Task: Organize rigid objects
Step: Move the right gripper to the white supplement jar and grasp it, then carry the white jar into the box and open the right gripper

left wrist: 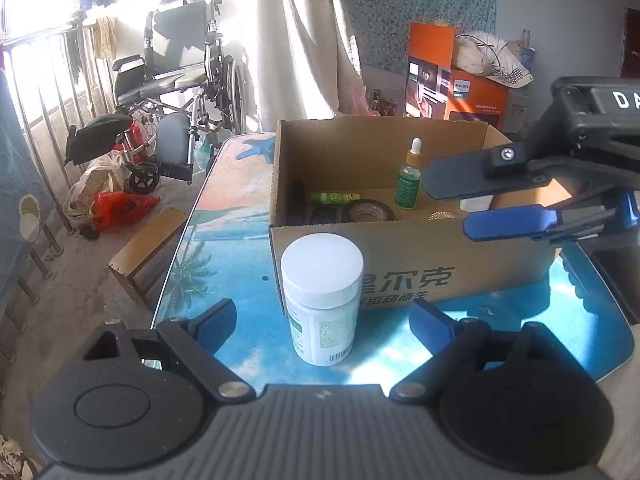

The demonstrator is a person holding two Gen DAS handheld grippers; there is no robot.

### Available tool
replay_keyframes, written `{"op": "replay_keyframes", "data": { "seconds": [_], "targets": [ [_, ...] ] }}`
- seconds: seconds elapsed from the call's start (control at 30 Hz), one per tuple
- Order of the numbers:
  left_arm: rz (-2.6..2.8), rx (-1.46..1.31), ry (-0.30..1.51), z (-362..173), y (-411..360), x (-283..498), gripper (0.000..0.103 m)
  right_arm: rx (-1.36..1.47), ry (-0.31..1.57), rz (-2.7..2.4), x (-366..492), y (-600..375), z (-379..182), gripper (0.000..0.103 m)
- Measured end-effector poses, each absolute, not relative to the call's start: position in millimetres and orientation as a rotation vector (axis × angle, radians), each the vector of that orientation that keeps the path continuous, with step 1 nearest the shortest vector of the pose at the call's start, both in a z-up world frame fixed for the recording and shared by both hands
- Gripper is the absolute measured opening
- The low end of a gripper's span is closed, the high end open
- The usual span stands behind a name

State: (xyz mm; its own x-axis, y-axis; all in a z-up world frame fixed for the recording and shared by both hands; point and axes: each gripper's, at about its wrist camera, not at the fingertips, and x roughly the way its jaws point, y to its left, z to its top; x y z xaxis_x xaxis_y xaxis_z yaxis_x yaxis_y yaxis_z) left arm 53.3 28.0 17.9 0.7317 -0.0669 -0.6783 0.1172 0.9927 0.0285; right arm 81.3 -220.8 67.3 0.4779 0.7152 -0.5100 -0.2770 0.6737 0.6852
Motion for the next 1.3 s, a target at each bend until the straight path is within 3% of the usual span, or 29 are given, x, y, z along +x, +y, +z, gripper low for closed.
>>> {"op": "replay_keyframes", "data": {
  "seconds": [0.27,0.53,0.67,1.3],
  "targets": [
    [-0.130,0.049,0.786,-11.2,31.9,84.2,0.084,0.520,0.927,0.634,110.3,-178.6,42.7,0.056],
    [-0.134,0.034,0.809,-22.0,31.8,94.9,0.055,0.496,0.989,0.642,127.1,-158.2,25.2,0.042],
    [-0.126,0.055,0.807,-20.7,22.7,92.9,0.054,0.499,0.991,0.637,127.5,-158.7,23.4,0.035],
    [-0.204,0.103,0.809,-16.8,-18.7,78.9,0.054,0.552,0.965,0.565,96.2,-211.6,27.7,0.036]
  ]
}}
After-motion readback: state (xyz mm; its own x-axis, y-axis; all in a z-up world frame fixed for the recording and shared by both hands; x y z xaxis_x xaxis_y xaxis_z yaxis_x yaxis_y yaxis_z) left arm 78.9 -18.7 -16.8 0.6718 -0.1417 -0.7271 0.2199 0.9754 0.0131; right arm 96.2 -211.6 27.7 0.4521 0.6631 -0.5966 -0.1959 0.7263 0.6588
